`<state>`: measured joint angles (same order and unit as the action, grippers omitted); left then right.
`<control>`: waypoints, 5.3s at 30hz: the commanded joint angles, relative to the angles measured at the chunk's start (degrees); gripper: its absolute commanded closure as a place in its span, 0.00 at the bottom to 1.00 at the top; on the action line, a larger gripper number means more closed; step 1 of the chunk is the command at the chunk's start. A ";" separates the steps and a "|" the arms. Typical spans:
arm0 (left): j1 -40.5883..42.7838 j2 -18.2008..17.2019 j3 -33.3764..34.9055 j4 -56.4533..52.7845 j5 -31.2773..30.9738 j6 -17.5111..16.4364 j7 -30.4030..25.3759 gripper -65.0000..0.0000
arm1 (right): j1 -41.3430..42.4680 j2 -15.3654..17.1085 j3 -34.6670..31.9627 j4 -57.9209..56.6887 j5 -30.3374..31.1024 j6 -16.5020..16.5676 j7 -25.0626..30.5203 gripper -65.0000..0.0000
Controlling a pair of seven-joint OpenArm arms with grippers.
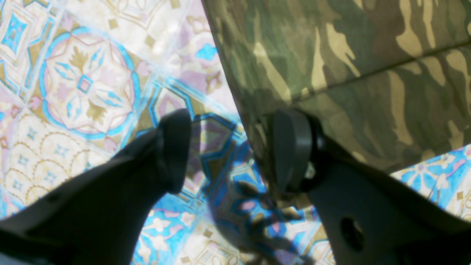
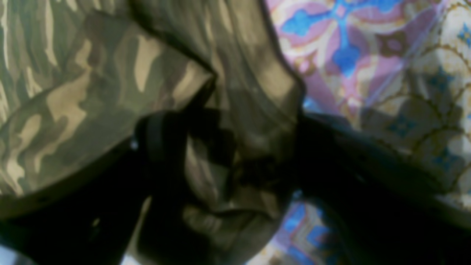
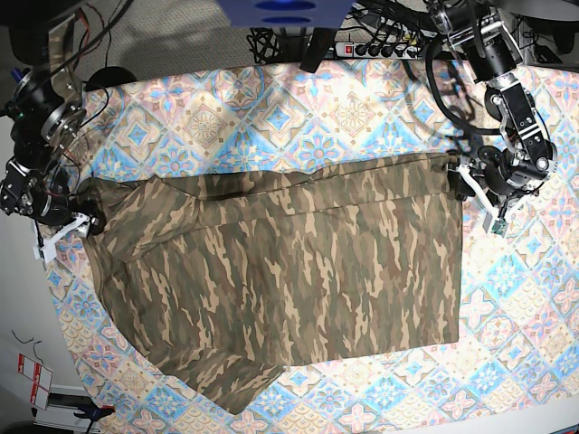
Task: Fold the T-shirt properly
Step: 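Drag the shirt with both grippers toward the robot, stretching it flat, then pull the folded edge further with both grippers, straightening the shirt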
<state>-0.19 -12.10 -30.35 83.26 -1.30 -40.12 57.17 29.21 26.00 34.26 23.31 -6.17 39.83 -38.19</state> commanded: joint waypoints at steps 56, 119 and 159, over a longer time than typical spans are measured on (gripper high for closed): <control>1.81 4.93 -4.25 -4.98 2.84 0.12 -1.65 0.46 | -5.96 -6.97 -6.35 6.71 -0.90 0.17 -10.99 0.47; 21.50 3.26 -7.94 6.98 3.37 0.12 -0.95 0.87 | -27.32 -7.84 -3.89 38.27 -0.99 0.17 -25.76 0.98; 17.46 2.38 -8.20 7.33 3.37 0.12 -0.86 0.59 | -20.99 -6.61 -3.45 38.27 -1.08 0.17 -26.90 0.78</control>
<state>17.17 -8.88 -38.24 89.65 2.17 -40.27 56.75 7.77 18.15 30.61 61.12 -5.63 40.27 -63.29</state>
